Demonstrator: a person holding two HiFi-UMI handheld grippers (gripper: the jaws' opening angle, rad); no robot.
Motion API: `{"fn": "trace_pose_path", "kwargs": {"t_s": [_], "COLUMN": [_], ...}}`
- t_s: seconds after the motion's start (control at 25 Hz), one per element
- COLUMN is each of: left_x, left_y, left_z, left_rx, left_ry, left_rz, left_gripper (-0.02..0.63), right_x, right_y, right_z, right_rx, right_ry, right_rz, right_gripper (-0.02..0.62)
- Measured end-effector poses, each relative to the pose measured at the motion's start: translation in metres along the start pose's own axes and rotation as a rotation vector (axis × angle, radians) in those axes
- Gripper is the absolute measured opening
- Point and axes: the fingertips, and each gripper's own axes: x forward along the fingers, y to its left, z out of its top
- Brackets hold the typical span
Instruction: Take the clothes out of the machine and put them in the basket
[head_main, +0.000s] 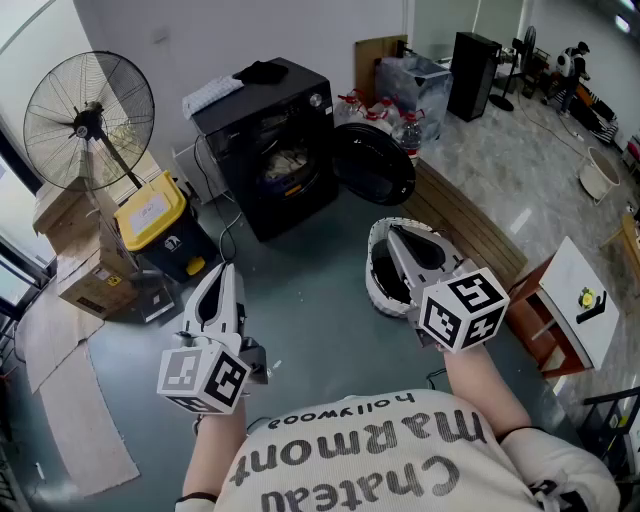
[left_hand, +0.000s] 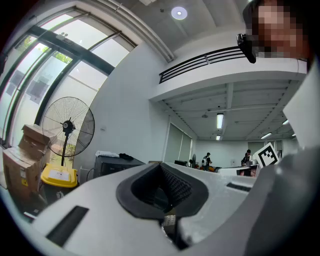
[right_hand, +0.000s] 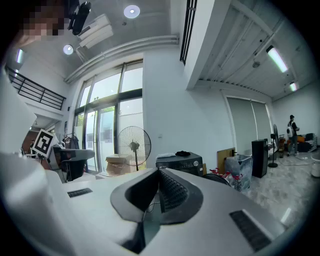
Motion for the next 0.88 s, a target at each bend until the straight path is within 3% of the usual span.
{"fn": "trace_pose_path", "kwargs": {"t_s": [0.28,0.44,0.64,0.88], "left_x": [0.017,0.025,0.046,0.093], "left_y": [0.0,0.007,0.04,0.09], "left_z": [-0.027,-0.055,-0.07,-0.069], "left_rx": [-0.024,-0.062,-0.107,-0.101], "left_ry": [0.037,0.097,0.121,0.137], "left_rz": [0.034,0.05,0.073,0.061], "left_gripper": [0.008,0.008,0.008,0.008], "right_x": [0.017,0.033,0.069,0.131], "right_y": [-0.019,-0.032,-0.041,-0.051], "right_z": [-0.019,-0.043,-0.06,-0.058], "right_rx": [0.019,0.102,0.221,0.207], "right_ry": [0.024,0.062,0.095,0.127], "right_rz": [0.037,0.025,0.041,0.006], "right_gripper": [0.029,0.029,0.029,0.029]}}
